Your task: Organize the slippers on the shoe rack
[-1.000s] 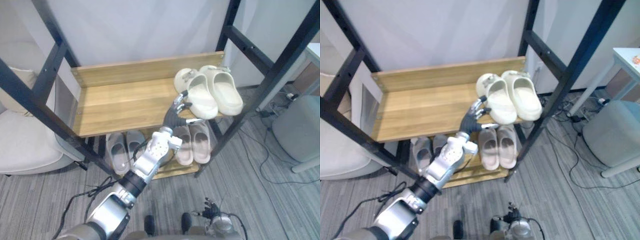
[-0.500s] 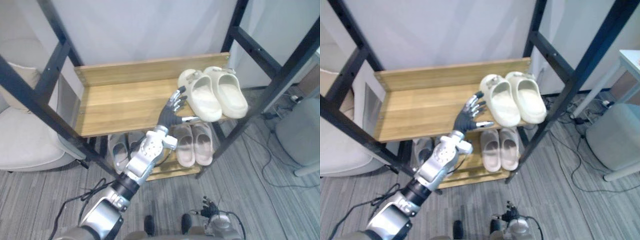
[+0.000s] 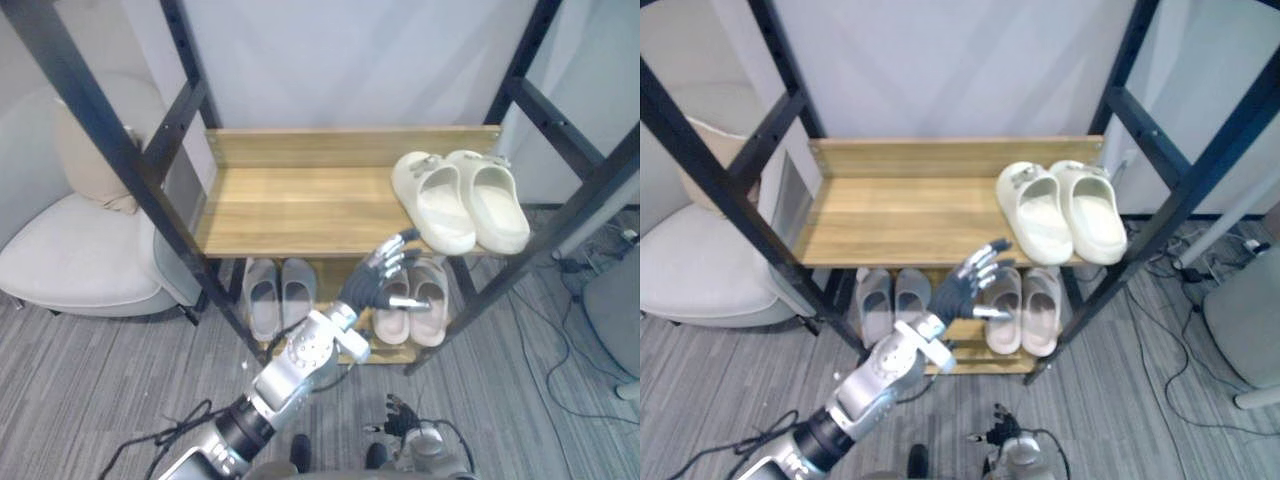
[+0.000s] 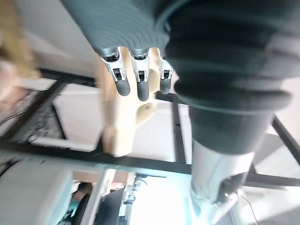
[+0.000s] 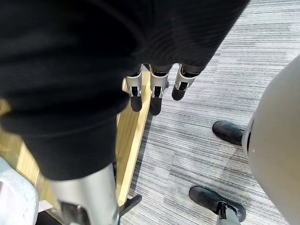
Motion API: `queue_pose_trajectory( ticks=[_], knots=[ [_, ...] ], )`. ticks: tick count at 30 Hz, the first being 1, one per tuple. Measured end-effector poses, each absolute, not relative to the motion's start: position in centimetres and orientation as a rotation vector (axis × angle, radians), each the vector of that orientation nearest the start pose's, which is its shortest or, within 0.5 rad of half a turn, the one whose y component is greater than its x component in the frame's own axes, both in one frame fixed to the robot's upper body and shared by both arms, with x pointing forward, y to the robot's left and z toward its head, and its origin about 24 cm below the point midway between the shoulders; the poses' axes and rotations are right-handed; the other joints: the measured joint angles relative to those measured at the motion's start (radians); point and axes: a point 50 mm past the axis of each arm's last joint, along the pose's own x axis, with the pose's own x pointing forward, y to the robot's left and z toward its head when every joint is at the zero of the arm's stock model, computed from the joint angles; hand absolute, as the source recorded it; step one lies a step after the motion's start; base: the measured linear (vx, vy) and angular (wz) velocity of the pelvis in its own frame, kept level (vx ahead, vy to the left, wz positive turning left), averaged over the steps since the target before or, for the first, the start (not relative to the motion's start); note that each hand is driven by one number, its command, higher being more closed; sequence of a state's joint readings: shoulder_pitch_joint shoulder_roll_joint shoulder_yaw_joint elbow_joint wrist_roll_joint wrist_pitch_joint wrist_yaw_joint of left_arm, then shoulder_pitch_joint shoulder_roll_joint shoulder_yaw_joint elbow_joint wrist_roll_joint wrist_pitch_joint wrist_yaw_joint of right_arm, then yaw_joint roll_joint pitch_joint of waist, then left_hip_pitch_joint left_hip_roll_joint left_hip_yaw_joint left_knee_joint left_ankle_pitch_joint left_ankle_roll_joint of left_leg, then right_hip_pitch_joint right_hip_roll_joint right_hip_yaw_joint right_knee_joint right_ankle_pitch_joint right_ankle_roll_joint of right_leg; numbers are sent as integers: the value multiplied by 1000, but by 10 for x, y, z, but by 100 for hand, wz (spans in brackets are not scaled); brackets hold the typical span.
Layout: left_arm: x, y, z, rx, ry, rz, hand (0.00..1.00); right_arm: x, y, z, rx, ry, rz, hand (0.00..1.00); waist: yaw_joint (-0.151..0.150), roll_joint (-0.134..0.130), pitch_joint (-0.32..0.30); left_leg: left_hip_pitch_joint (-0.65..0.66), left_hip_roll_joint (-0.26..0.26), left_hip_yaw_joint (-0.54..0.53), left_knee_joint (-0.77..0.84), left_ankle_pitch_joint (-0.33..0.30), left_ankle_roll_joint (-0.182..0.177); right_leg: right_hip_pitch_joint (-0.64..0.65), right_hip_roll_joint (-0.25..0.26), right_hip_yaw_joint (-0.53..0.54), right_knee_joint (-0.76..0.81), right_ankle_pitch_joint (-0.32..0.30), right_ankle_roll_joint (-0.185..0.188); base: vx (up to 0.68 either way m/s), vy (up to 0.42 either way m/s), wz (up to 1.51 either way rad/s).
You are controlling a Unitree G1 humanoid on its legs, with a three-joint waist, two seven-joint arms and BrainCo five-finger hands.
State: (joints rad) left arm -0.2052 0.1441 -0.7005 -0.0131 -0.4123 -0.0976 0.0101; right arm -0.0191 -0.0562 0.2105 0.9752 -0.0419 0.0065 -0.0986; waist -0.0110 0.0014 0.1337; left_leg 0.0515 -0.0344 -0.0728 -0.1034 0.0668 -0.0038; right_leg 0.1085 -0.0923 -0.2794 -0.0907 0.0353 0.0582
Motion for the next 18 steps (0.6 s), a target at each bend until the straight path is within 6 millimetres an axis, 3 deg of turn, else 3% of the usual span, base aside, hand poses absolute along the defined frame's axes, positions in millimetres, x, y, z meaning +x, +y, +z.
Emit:
queue_pose_trajectory(
  ticks=[1, 4, 8, 10, 13, 18],
  knots=[
    [228, 7, 71, -231, -76, -739, 0, 148, -145, -146, -245, 951, 99, 0, 2, 0, 0, 0, 0, -1, 0, 0, 0, 1, 0, -2, 0, 0, 0, 0, -23, 11],
    [219, 14, 36, -220, 76, -700, 0, 147, -143, -146, -240, 952, 103, 0, 4, -1, -2, 3, 0, -15, 0, 1, -2, 12, 1, -15, 2, -1, 1, -4, -20, 13],
    [209, 38, -12, -174, 270, -590, 0, 146, -140, -147, -237, 953, 111, 0, 6, -5, -7, 13, 1, -15, 0, 2, -3, 21, 3, -13, 2, -4, 1, -6, -10, -1],
    [200, 64, -46, -123, 407, -474, 0, 144, -140, -147, -237, 957, 110, 0, 9, -10, -13, 20, 2, -14, 0, 1, -4, 24, 3, -11, 2, -6, 0, -14, -7, -2],
    [190, 96, -76, -44, 527, -350, 0, 141, -140, -148, -258, 960, 119, 0, 13, -17, -17, 20, 4, -14, 0, -1, -7, 24, 6, -8, 2, -12, -1, -32, -10, 3],
    [166, 140, -110, 58, 696, -170, 0, 139, -142, -149, -250, 960, 108, 0, 18, -21, -21, 27, 8, -7, 0, -7, -16, 33, 8, 2, 1, -17, 4, -23, -5, -4]
  ],
)
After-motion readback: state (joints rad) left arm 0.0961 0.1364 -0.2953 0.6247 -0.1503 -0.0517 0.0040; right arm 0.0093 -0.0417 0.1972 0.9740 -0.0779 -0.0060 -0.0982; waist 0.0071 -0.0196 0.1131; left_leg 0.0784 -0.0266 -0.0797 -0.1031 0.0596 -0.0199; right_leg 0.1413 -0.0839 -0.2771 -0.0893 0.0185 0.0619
